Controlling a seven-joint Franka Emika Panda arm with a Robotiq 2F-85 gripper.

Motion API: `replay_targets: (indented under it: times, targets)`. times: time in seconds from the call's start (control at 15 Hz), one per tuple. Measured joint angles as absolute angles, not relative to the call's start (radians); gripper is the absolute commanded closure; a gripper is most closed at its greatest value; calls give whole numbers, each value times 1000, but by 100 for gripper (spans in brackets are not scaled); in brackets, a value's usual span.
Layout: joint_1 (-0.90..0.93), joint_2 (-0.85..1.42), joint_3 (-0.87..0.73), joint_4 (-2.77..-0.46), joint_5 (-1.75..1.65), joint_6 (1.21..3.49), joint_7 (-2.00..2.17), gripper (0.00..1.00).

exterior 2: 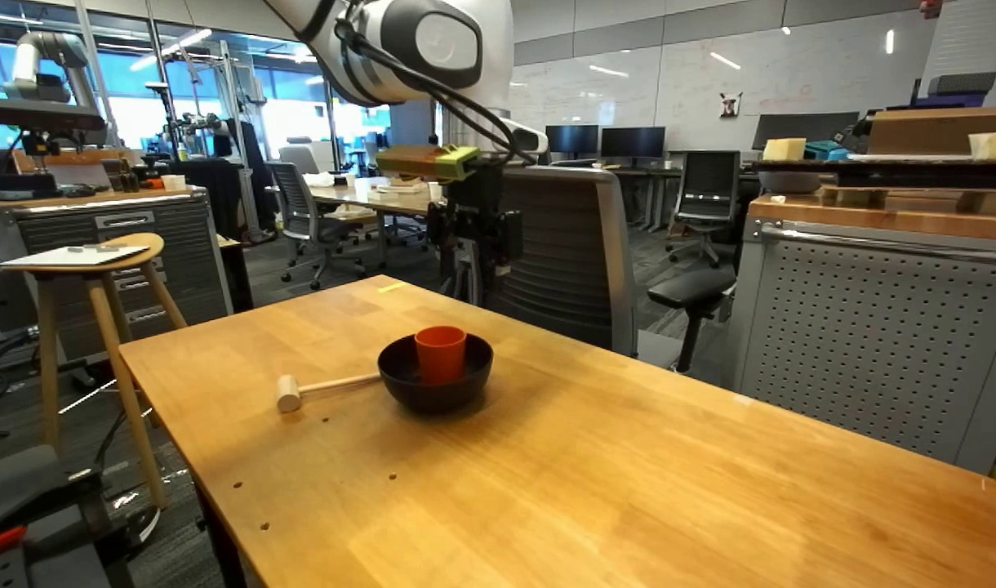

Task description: Place the orange cup inside the black bowl

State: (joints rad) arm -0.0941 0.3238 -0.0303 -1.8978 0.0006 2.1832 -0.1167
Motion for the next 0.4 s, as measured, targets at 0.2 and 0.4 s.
replay_targets:
  times: [0.2,0.4]
  targets:
    - [-94,155,-36,-2044,-8,2199,-132,0]
    - [-94,14,-40,-2170,-8,2199,-139,0]
